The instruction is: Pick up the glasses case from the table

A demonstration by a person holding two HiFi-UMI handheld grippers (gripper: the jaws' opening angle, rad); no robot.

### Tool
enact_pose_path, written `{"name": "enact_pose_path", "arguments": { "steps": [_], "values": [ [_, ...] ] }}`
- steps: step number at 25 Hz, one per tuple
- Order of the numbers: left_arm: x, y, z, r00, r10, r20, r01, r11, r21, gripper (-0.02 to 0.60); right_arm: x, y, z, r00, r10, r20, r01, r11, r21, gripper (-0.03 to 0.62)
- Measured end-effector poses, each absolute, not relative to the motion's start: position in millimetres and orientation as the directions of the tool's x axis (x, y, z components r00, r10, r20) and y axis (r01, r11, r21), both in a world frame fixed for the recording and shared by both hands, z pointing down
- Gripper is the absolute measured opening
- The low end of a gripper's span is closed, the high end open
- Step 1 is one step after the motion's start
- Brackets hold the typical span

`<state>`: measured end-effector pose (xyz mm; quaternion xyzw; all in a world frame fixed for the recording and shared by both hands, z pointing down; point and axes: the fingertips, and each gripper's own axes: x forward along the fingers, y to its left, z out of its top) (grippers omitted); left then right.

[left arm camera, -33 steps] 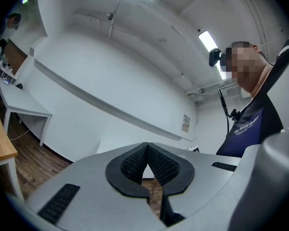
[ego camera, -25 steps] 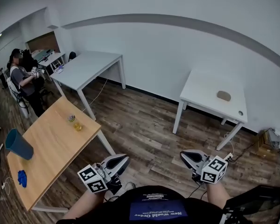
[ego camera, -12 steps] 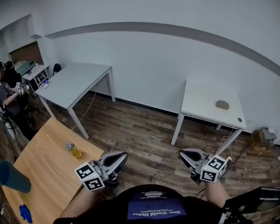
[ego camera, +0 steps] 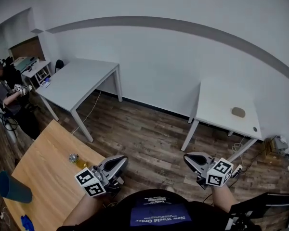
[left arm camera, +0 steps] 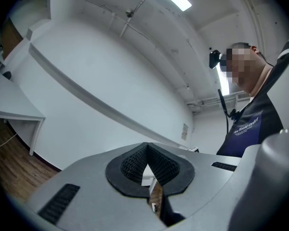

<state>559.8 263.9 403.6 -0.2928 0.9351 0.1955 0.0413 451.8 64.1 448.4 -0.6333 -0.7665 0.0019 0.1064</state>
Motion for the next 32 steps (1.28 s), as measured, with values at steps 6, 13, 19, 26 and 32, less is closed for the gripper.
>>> {"name": "enact_pose_path", "arguments": {
  "steps": [6,13,19,26,32],
  "values": [
    [499.8,278.5,402.4,-0.870,-0.452,-0.197,-0.492,0.813,0.312,-0.003,375.4,93.5,456.2,-0.054,0.987,0.149,0.990,0.073,-0.122,0.002],
    [400.9,270.7,383.9,-0.906,-0.362,-0.217,-0.416,0.857,0.306,-0.003,258.7,107.3,425.1,0.067,0.988,0.140,0.996,-0.058,-0.067,0.002],
    [306.9,245.1,388.2,-0.918,-0.341,-0.204,-0.393,0.854,0.341,-0.003,165.9,92.4,436.6,0.117,0.985,0.129,0.989,-0.103,-0.106,0.002],
    [224.9,253.4,394.0,-0.917,-0.357,-0.178,-0.397,0.857,0.328,-0.003,86.5,109.4,456.3,0.133,0.983,0.130,0.983,-0.114,-0.141,0.002],
    [185.7,305.5,397.4,-0.896,-0.400,-0.193,-0.443,0.822,0.357,-0.003,47.1,151.5,457.6,0.061,0.988,0.143,0.987,-0.038,-0.155,0.002]
  ]
}}
